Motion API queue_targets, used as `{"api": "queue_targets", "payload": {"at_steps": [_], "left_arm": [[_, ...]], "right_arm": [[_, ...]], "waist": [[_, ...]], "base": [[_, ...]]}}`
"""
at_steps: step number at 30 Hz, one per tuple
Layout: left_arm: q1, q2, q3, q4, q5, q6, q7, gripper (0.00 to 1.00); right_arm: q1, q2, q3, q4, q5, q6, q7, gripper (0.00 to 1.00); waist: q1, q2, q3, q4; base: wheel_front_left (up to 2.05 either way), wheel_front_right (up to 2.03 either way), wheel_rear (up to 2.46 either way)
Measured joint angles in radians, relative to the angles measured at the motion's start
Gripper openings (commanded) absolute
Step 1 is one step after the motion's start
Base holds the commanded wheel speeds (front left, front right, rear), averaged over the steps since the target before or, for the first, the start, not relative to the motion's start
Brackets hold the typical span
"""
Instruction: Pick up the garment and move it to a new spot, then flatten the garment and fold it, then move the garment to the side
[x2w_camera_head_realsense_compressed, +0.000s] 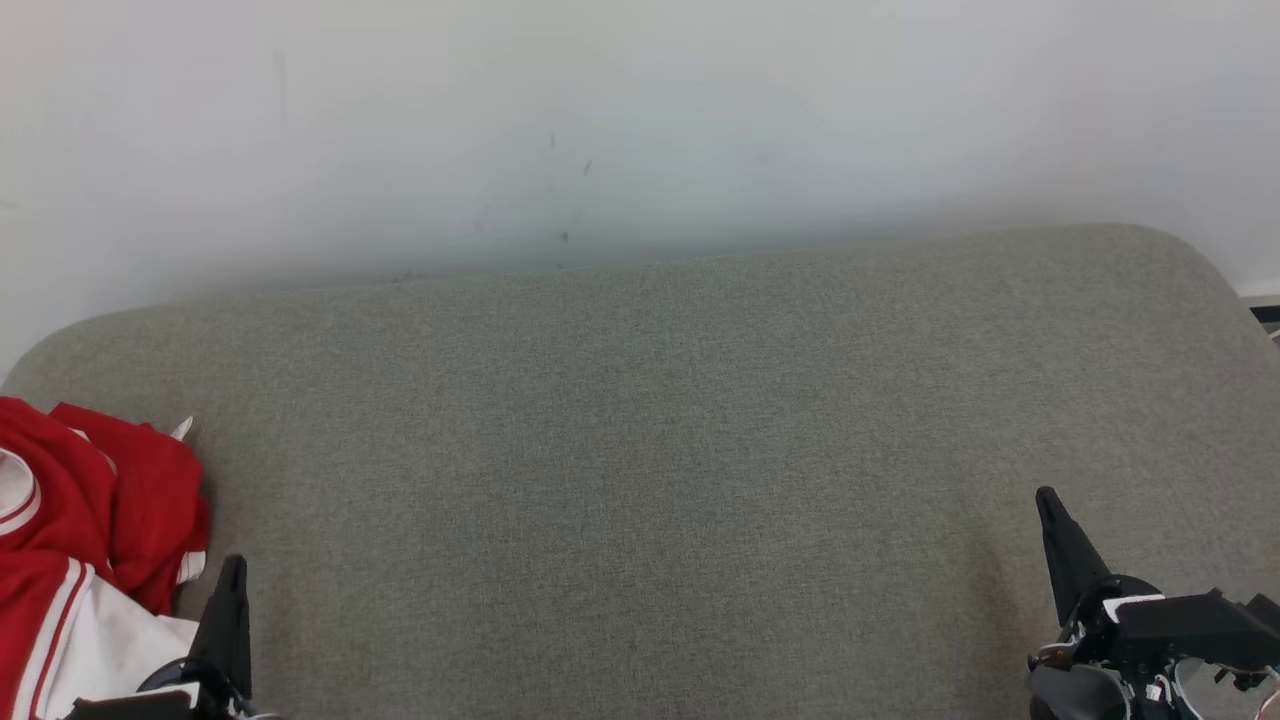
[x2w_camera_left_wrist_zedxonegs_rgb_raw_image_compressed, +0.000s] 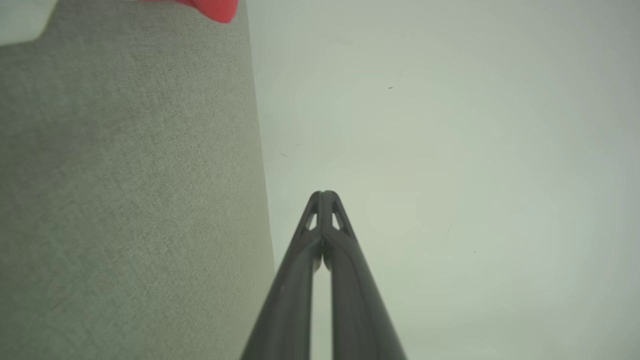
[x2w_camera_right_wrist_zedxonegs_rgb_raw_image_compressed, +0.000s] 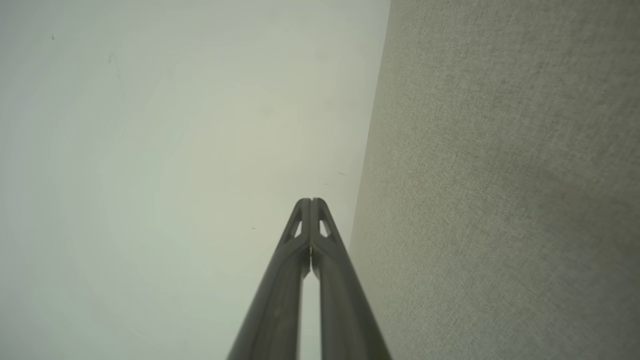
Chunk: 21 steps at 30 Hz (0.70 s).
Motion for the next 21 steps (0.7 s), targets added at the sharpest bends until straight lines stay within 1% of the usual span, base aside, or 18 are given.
{"api": "queue_targets", "payload": {"at_steps": [1, 2, 6, 12, 21], "left_arm": [[0.001, -0.001, -0.001, 0.004, 0.000, 0.000, 0.000, 0.00], [0.004, -0.003, -0.002, 0.013, 0.000, 0.001, 0.000, 1.00], [0.039, -0.016, -0.007, 0.047, 0.000, 0.002, -0.001, 1.00], [0.041, -0.017, -0.017, 0.047, 0.001, 0.001, -0.017, 1.00], [0.039, -0.011, -0.044, 0.046, 0.047, 0.007, -0.055, 1.00]], "right_arm": [[0.001, 0.000, 0.001, 0.003, 0.000, 0.000, 0.000, 0.00], [0.006, 0.002, 0.002, 0.012, 0.000, -0.001, 0.000, 1.00], [0.048, 0.012, 0.006, 0.051, 0.000, -0.002, -0.001, 1.00], [0.047, 0.013, 0.026, 0.051, -0.005, -0.003, -0.021, 1.00], [0.037, 0.011, 0.067, 0.049, -0.079, -0.008, -0.054, 1.00]], "waist": [[0.0000, 0.0000, 0.000, 0.000], [0.0000, 0.0000, 0.000, 0.000], [0.0000, 0.0000, 0.000, 0.000], [-0.0001, -0.0001, 0.000, 0.000], [0.0000, -0.0001, 0.001, -0.001]], "base": [[0.00, 0.00, 0.00], [0.00, 0.00, 0.00], [0.00, 0.00, 0.00], [0.00, 0.00, 0.00], [0.00, 0.00, 0.00]]}}
